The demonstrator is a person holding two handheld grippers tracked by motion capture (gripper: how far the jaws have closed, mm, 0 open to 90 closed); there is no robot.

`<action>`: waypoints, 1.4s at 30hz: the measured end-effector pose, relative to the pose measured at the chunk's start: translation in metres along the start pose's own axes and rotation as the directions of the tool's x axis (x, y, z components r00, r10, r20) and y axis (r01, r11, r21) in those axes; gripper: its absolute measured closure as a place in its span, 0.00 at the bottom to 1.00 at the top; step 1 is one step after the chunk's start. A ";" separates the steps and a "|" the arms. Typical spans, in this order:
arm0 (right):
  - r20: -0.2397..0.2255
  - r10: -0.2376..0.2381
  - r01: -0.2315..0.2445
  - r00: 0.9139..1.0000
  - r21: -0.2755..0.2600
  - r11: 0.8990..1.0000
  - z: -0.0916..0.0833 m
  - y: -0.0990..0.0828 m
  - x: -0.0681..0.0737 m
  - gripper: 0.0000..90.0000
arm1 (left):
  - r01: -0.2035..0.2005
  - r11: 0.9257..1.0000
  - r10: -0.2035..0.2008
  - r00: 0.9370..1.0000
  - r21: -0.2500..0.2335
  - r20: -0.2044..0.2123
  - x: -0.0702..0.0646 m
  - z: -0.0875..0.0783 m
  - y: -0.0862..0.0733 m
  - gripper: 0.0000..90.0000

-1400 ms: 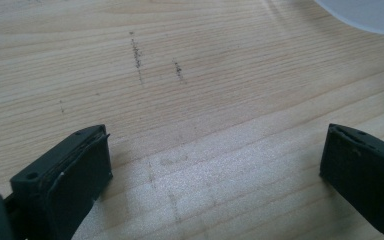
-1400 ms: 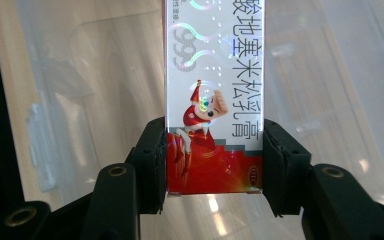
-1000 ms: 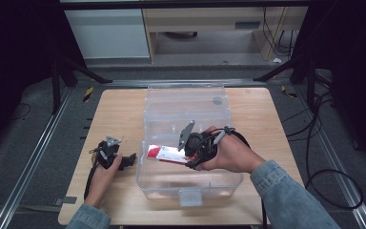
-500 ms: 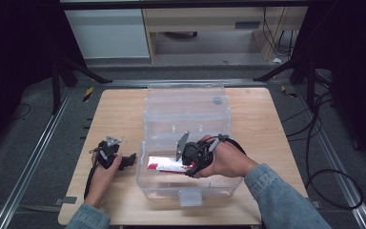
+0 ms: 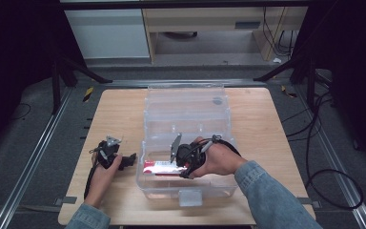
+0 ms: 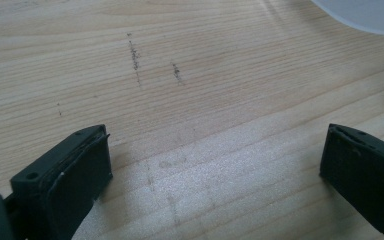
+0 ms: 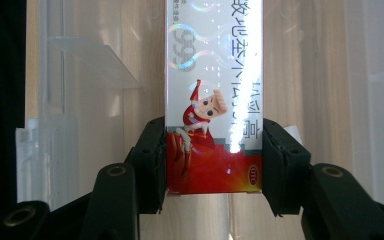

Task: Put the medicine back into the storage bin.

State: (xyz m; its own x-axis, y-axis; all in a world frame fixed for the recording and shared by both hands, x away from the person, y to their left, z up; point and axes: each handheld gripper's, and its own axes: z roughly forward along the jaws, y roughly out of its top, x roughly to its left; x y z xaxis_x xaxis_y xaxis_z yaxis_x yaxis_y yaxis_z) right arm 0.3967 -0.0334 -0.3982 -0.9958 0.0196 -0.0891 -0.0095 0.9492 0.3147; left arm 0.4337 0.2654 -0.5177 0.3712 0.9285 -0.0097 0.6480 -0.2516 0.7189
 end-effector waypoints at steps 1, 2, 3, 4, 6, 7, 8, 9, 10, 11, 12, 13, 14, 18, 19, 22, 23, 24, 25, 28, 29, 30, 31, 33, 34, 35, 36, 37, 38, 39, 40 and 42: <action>0.000 -0.006 0.006 1.000 0.003 1.000 0.002 0.000 0.000 0.57 | 0.000 1.000 0.000 1.000 0.000 0.000 0.000 0.000 0.000 0.00; -0.004 -0.006 0.006 1.000 0.004 1.000 0.003 0.001 0.000 0.57 | 0.000 1.000 0.000 1.000 0.000 0.000 0.000 0.000 0.000 0.00; -0.003 -0.012 0.012 1.000 0.003 1.000 0.003 0.001 0.000 0.57 | 0.000 1.000 0.000 1.000 0.000 0.000 0.000 0.000 0.000 0.00; -0.005 -0.010 0.010 1.000 0.000 1.000 0.004 0.002 0.000 0.57 | 0.000 1.000 0.000 1.000 0.000 0.000 0.000 0.000 0.000 0.00; -0.009 -0.013 0.013 1.000 -0.003 1.000 0.005 0.003 0.000 0.57 | 0.000 1.000 0.000 1.000 0.000 0.000 0.000 0.000 0.000 0.00; -0.010 -0.018 0.018 1.000 0.000 1.000 0.006 0.003 -0.001 0.57 | -0.001 1.000 0.001 1.000 0.001 0.000 0.000 0.000 0.000 0.00; -0.012 -0.015 0.015 1.000 0.004 1.000 0.007 0.004 0.000 0.57 | 0.000 1.000 0.000 1.000 0.000 0.000 0.000 0.000 0.000 0.00; -0.013 -0.021 0.021 1.000 0.003 1.000 0.009 0.004 0.000 0.57 | 0.000 1.000 0.000 1.000 0.000 0.000 0.000 0.000 0.000 0.00; -0.015 -0.022 0.022 1.000 0.008 1.000 0.009 0.004 0.000 0.57 | 0.000 1.000 0.000 1.000 0.000 0.000 0.000 0.000 0.000 0.00; -0.015 -0.026 0.026 1.000 0.009 1.000 0.010 0.005 0.000 0.57 | 0.000 1.000 0.000 1.000 0.000 0.000 0.000 0.000 0.000 0.00; -0.017 -0.025 0.026 1.000 0.008 1.000 0.011 0.005 0.001 0.57 | 0.000 1.000 0.000 1.000 0.000 0.000 0.000 0.000 0.000 0.00; -0.019 -0.024 0.024 1.000 0.008 1.000 0.012 0.005 0.001 0.57 | 0.000 1.000 0.000 1.000 0.000 0.000 0.000 0.000 0.000 0.00; -0.022 -0.028 0.029 0.999 0.010 1.000 0.013 0.006 0.000 0.57 | -0.001 1.000 0.001 1.000 0.001 0.000 0.000 0.000 0.000 0.00; -0.026 -0.032 0.032 0.999 0.013 0.999 0.016 0.007 0.000 0.57 | 0.000 1.000 0.000 1.000 0.000 0.000 0.000 0.000 0.000 0.00; -0.026 -0.034 0.034 0.999 0.014 0.999 0.017 0.008 0.000 0.57 | 0.000 1.000 0.000 1.000 0.000 0.000 0.000 0.000 0.000 0.00; -0.029 -0.037 0.038 0.999 0.019 0.999 0.020 0.009 0.000 0.57 | 0.000 1.000 0.000 1.000 0.000 0.000 0.000 0.000 0.000 0.00; -0.029 -0.036 0.036 0.999 0.021 0.999 0.020 0.009 -0.001 0.57 | 0.000 1.000 0.000 1.000 0.000 0.000 0.000 0.000 0.000 0.00; -0.031 -0.038 0.039 0.999 0.021 0.999 0.021 0.009 -0.001 0.57 | 0.000 1.000 0.000 1.000 0.000 0.001 0.000 0.000 0.000 0.00; -0.028 -0.037 0.038 0.999 0.027 0.999 0.021 0.009 -0.001 0.57 | -0.001 1.000 0.001 1.000 0.000 0.001 0.000 0.000 0.000 0.00; -0.026 -0.034 0.034 0.999 0.030 0.999 0.023 0.009 -0.001 0.57 | -0.001 1.000 0.001 1.000 0.000 0.001 0.000 0.000 0.000 0.00; -0.028 -0.032 0.033 0.999 0.035 0.999 0.024 0.009 -0.001 0.57 | -0.001 1.000 0.001 1.000 0.000 0.001 0.000 0.000 0.000 0.00; -0.024 -0.035 0.035 0.999 0.031 0.999 0.025 0.009 -0.001 0.57 | -0.001 1.000 0.001 1.000 0.000 0.001 0.000 0.000 0.000 0.00; -0.023 -0.038 0.039 0.999 0.037 0.999 0.026 0.009 -0.002 0.57 | -0.001 1.000 0.001 1.000 0.000 0.001 0.000 0.000 0.000 0.00; -0.019 -0.034 0.035 0.999 0.039 0.999 0.027 0.009 -0.002 0.57 | -0.001 1.000 0.001 1.000 0.000 0.001 0.000 0.000 0.000 0.00; -0.020 -0.029 0.030 0.999 0.045 0.999 0.028 0.009 -0.001 0.57 | -0.002 1.000 0.002 1.000 0.000 0.001 0.000 0.000 0.000 0.00; -0.018 -0.034 0.035 0.999 0.048 0.998 0.029 0.009 -0.002 0.57 | -0.002 1.000 0.002 1.000 0.000 0.002 0.000 0.000 0.000 0.00; -0.018 -0.027 0.027 0.999 0.047 0.999 0.030 0.009 -0.001 0.57 | -0.002 1.000 0.002 1.000 0.000 0.002 0.000 0.000 0.000 0.00; -0.015 -0.032 0.032 0.999 0.049 0.998 0.031 0.009 -0.001 0.57 | -0.002 1.000 0.002 1.000 0.000 0.002 0.000 0.000 0.000 0.00; -0.015 -0.034 0.035 0.999 0.051 0.998 0.032 0.009 -0.002 0.57 | -0.002 1.000 0.002 1.000 0.000 0.002 0.000 0.000 0.000 0.00; -0.016 -0.032 0.033 0.999 0.057 0.998 0.033 0.009 -0.002 0.57 | -0.002 1.000 0.002 1.000 0.000 0.002 0.000 0.000 0.000 0.00; -0.011 -0.029 0.029 1.000 0.058 0.998 0.034 0.009 -0.002 0.57 | -0.003 1.000 0.003 1.000 0.000 0.002 0.000 0.000 0.000 0.00; -0.013 -0.025 0.026 1.000 0.067 0.997 0.036 0.009 -0.001 0.57 | -0.003 1.000 0.003 1.000 0.000 0.002 0.000 0.000 0.000 0.00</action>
State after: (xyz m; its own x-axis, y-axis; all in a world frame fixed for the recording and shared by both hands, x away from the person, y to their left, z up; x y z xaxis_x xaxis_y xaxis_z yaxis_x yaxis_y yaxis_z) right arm 0.4011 -0.0137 -0.4296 -0.9964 -0.0084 -0.0847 -0.0293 0.9681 0.2487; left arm 0.4341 0.2653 -0.5177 0.3745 0.9272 -0.0092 0.6468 -0.2541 0.7191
